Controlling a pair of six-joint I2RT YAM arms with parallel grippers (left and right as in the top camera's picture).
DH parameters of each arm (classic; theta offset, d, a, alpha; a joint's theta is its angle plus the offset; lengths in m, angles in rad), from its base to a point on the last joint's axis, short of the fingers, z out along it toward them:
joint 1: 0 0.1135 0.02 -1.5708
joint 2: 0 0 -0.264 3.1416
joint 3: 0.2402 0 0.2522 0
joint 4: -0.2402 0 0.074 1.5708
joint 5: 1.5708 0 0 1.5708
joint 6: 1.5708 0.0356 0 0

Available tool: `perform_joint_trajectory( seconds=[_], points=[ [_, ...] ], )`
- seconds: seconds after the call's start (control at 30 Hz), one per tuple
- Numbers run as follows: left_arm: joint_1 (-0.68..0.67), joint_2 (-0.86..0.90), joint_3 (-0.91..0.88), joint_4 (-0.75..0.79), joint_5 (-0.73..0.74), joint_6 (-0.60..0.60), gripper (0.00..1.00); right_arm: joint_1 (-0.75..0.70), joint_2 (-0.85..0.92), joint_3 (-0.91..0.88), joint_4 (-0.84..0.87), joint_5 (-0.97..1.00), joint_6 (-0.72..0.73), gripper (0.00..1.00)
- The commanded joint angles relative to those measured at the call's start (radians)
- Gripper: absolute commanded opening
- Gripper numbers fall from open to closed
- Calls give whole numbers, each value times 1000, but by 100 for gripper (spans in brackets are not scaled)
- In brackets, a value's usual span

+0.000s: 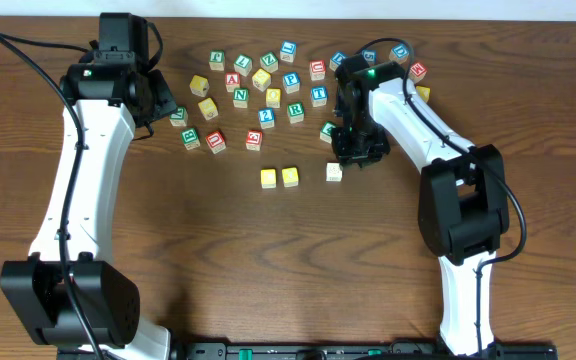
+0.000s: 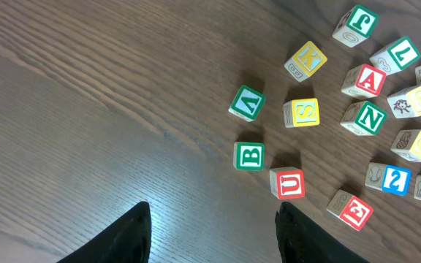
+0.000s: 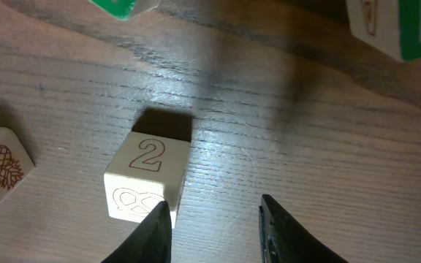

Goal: Spell out CORL

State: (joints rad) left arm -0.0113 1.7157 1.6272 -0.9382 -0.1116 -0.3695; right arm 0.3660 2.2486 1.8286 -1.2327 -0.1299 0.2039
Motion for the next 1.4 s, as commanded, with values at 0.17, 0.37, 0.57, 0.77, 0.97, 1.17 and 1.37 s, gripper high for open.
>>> perform_joint_trajectory(
  seconds=[0.17, 0.37, 0.57, 0.77, 0.97, 1.17, 1.37],
  points=[
    [1, 5, -1, -3, -13, -8, 54, 8, -34, -53, 28, -3, 8, 35],
    [1, 5, -1, -3, -13, -8, 54, 3, -34, -58, 21, 71, 9, 38],
    [1, 5, -1, -3, -13, -8, 54, -27, -34, -95, 26, 87, 12, 38],
    [1, 5, -1, -3, -13, -8, 54, -59, -34, -143, 56, 87, 19, 40],
    [1, 5, -1, -3, -13, -8, 54, -81, -35, -49, 15, 64, 19, 41],
    [1, 5, -1, -3, -13, -8, 54, -57, -35, 190, -6, 21, 15, 44],
    [1, 5, -1, -3, -13, -8, 54, 21, -23, 217, 303, -38, 27, 48]
  ],
)
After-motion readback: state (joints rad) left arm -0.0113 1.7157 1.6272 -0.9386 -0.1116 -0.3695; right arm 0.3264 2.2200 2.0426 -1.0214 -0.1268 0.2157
